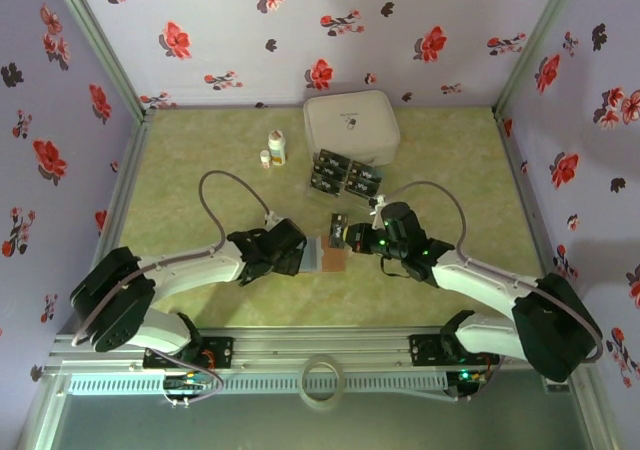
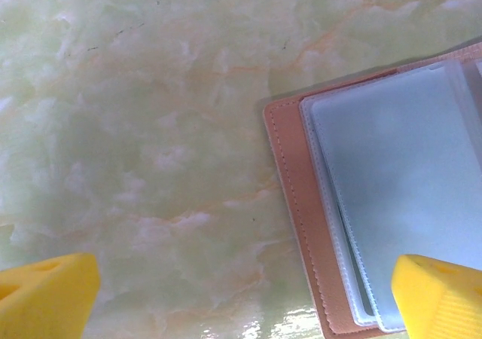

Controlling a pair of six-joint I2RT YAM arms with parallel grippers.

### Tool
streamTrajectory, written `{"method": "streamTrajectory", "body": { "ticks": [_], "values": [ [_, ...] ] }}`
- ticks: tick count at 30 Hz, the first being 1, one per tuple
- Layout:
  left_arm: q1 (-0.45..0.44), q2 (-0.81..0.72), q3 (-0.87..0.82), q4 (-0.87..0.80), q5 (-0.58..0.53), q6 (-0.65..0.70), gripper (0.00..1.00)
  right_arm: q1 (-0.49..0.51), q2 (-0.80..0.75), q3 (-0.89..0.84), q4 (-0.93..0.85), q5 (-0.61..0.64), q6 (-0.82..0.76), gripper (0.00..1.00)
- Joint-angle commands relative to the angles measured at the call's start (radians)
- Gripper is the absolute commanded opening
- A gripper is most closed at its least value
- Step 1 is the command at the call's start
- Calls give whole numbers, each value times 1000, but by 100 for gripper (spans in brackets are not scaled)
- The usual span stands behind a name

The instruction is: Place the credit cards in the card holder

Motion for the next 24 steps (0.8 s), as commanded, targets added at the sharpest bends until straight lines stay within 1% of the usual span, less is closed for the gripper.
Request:
{"method": "streamTrajectory", "body": {
  "ticks": [1,6,13,24],
  "values": [
    [-13,22,28,-12,-39,13,100,-6,19,-29,143,-33,60,0],
    [-15,38,33,-7,-47,11,100,-6,60,-30,170,-52,53,0],
    [-15,52,45,-1,-49,13,100,-4,145,-8,185,-114,43,0],
    [-16,85,60,11,-50,27,100,4,204,-20,188,-143,29,0]
  ]
}}
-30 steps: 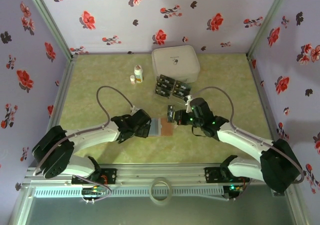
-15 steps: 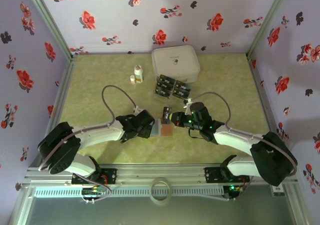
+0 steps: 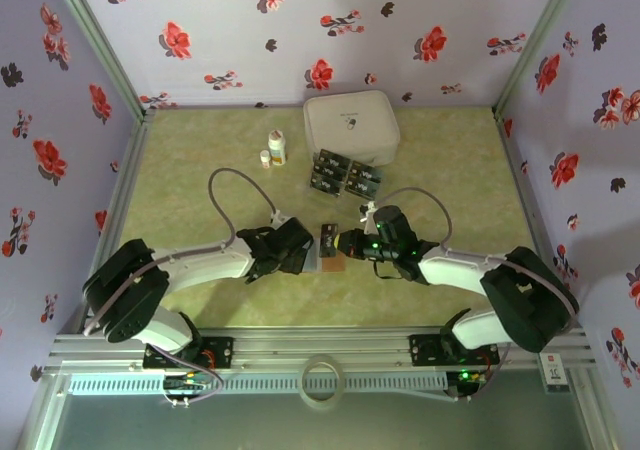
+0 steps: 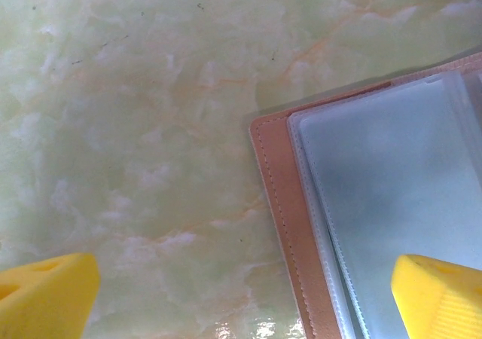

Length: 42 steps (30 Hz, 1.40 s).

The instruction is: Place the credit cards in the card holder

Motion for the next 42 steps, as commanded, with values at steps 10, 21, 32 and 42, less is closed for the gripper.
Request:
{"method": "streamTrajectory", "body": {
  "ticks": [10,21,32,42],
  "values": [
    [-7,35,9,25,-30,28,100,3,59,-19,36,-15,-18,0],
    [-7,48,-29,41,-32,7,100,3,68,-30,29,1,-27,0],
    [-7,24,-57,17,-45,-20,100,3,84,-30,33,8,-27,0],
    [-7,3,-68,16,-44,-31,100,1,54,4,57,-40,-24,0]
  ]
}}
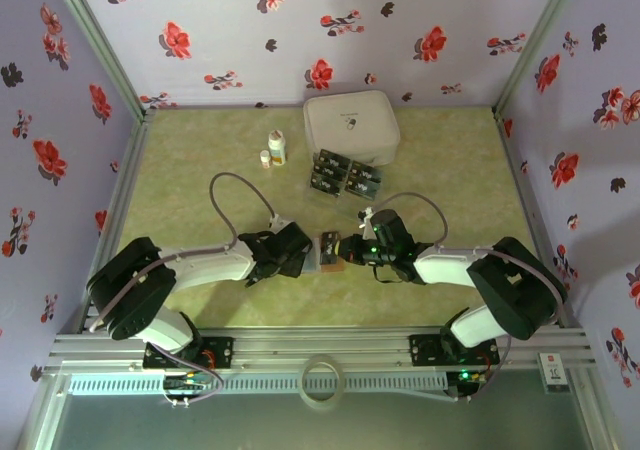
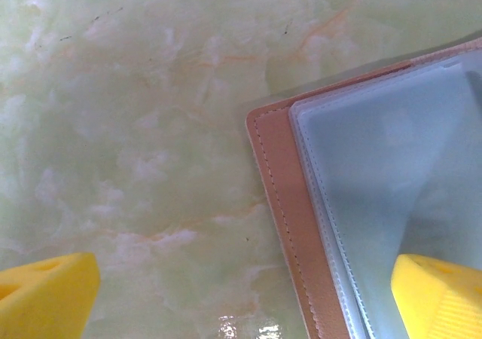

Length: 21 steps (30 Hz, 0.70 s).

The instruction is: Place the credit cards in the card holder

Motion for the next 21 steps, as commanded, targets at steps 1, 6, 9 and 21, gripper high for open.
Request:
{"method": "streamTrajectory", "body": {
  "ticks": [1,6,9,21],
  "values": [
    [-7,-16,-22,-37,-35,-17,100,1,-24,24,34,-29,-14,0],
    [-7,-18,-28,-33,-36,-21,100,1,-7,24,114,-60,18,0],
    [-7,-18,-31,-32,-35,-24,100,1,22,15,179,-72,39,0],
    [-7,-24,-40,-32,-35,-30,100,1,128,-4,341,-96,94,0]
  ]
}}
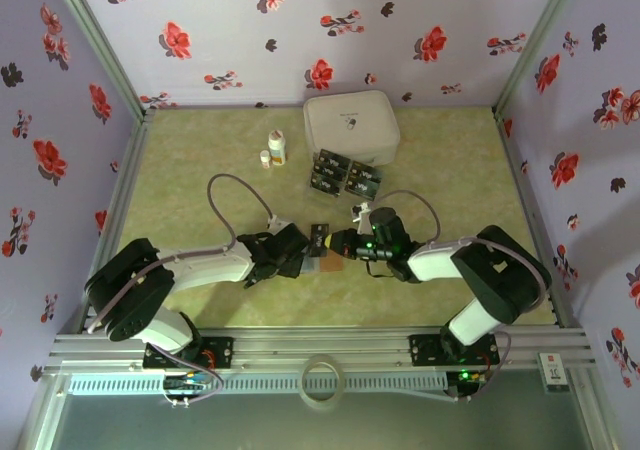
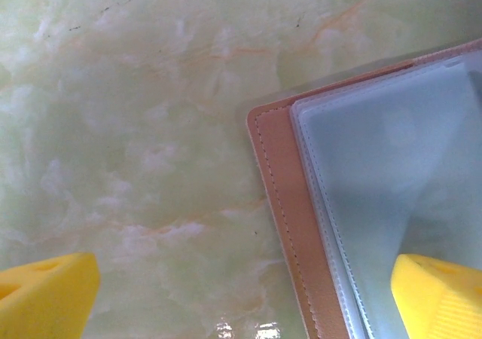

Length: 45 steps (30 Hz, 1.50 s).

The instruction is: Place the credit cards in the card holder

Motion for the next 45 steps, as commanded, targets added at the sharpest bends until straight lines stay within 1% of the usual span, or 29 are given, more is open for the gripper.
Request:
{"method": "streamTrajectory", "body": {
  "ticks": [1,22,37,45],
  "values": [
    [-6,-13,-26,-31,-29,-13,100,1,22,-7,76,-20,21,0],
    [-6,-19,-31,-31,-29,-15,100,1,114,-44,185,-17,36,0],
    [-6,-20,-34,-30,-29,-16,100,1,194,-56,311,-68,80,0],
    [-6,-20,-34,-29,-30,-16,100,1,199,-66,308,-83,72,0]
  ]
}}
